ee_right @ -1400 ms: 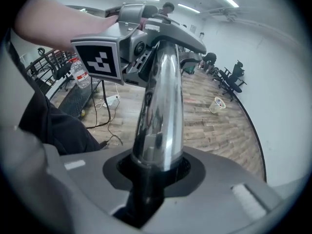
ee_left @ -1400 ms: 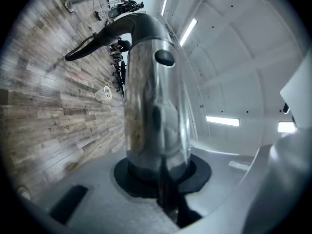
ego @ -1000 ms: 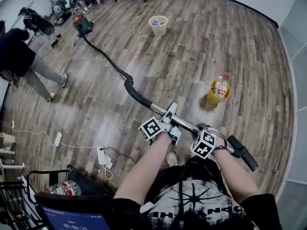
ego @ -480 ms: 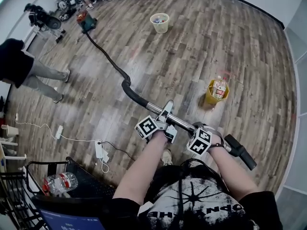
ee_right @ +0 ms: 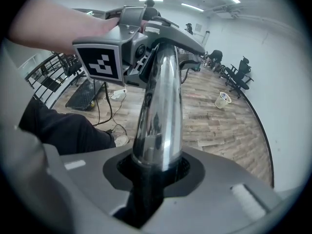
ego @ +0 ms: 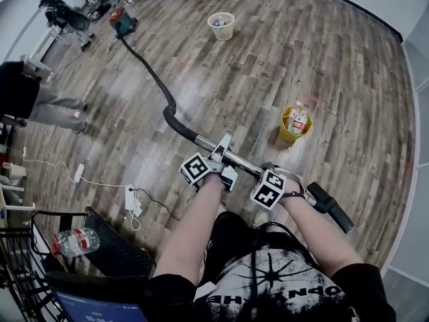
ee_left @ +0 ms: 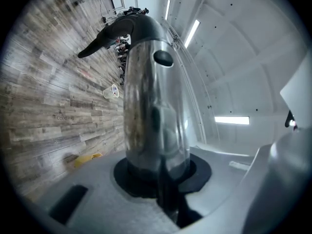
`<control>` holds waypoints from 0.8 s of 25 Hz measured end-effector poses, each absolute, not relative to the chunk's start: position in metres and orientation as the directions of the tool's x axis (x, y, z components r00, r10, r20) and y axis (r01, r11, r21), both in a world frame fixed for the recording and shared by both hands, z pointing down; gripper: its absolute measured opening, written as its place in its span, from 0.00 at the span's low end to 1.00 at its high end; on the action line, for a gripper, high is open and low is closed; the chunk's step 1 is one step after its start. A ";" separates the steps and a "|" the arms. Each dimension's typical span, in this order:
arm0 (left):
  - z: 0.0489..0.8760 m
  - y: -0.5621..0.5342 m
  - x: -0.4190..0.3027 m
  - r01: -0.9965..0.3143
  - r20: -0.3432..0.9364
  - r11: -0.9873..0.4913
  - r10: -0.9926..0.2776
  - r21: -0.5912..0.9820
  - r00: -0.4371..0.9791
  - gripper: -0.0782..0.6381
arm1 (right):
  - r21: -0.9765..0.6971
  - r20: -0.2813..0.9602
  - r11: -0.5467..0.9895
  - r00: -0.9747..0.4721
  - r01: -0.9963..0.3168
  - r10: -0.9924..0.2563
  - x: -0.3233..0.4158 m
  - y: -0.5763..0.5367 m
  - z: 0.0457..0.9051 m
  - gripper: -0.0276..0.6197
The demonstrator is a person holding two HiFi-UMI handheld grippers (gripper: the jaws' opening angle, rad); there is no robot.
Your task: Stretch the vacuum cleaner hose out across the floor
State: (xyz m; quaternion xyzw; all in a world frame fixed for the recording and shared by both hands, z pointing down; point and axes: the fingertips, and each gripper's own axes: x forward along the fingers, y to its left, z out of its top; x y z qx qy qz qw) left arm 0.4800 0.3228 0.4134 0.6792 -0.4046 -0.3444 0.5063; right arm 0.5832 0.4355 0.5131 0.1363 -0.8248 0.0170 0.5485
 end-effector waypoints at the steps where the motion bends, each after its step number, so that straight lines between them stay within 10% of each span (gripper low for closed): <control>1: 0.411 0.320 0.487 -0.194 -0.068 -0.167 -0.897 0.967 0.436 0.19 | 0.120 0.907 0.962 -0.367 -0.244 -0.206 0.588 0.433 0.513 0.20; 20: 0.480 0.258 0.531 -0.090 0.007 -0.053 -0.825 0.995 0.565 0.19 | 0.039 0.941 0.929 -0.298 -0.368 -0.157 0.615 0.394 0.571 0.20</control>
